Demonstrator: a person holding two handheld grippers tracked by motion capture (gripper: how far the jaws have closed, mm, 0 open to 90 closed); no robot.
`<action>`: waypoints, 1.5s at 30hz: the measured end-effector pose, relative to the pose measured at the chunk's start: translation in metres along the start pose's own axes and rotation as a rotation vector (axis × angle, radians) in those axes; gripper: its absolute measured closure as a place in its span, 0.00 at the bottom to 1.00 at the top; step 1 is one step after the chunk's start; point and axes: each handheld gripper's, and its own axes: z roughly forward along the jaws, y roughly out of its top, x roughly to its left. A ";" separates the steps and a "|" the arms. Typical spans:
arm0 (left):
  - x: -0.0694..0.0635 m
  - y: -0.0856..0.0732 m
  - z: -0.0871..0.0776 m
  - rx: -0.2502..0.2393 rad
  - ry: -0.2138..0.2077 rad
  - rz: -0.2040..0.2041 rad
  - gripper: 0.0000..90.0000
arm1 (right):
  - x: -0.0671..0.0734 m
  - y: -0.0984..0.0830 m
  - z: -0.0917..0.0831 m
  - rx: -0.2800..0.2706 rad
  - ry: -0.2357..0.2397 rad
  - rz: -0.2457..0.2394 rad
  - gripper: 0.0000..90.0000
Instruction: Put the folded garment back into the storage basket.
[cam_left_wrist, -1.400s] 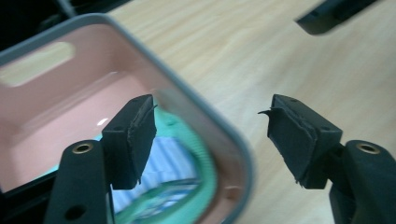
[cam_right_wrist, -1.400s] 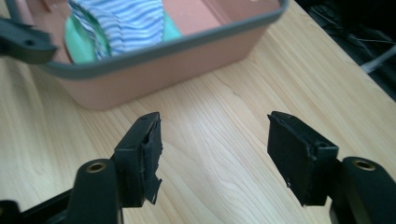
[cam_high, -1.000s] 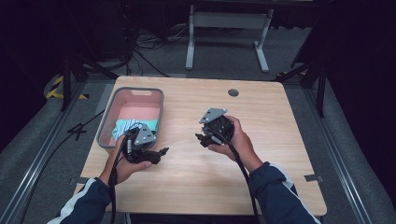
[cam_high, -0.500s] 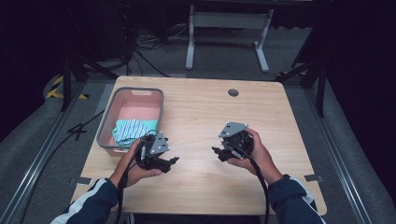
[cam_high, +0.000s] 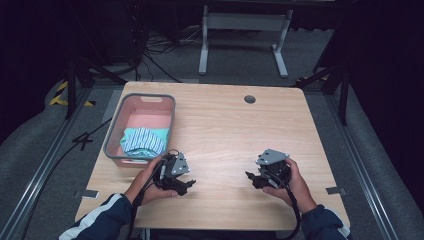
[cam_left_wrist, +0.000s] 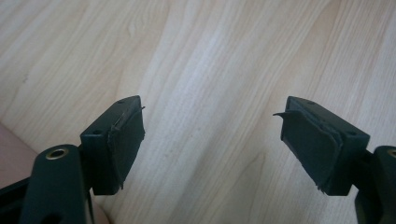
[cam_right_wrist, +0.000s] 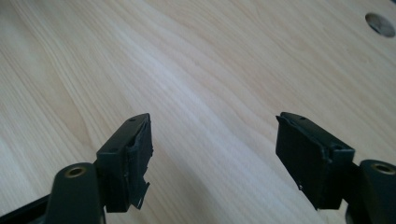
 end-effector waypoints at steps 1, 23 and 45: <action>0.000 -0.001 0.002 -0.002 -0.007 0.005 0.24 | -0.001 -0.005 -0.001 -0.001 0.003 0.004 0.31; 0.003 -0.038 0.021 -0.087 -0.118 -0.175 0.17 | -0.033 -0.107 -0.015 -0.064 0.014 0.286 0.26; 0.004 -0.035 0.023 -0.078 -0.127 -0.170 0.13 | -0.034 -0.107 -0.015 -0.064 0.025 0.277 0.26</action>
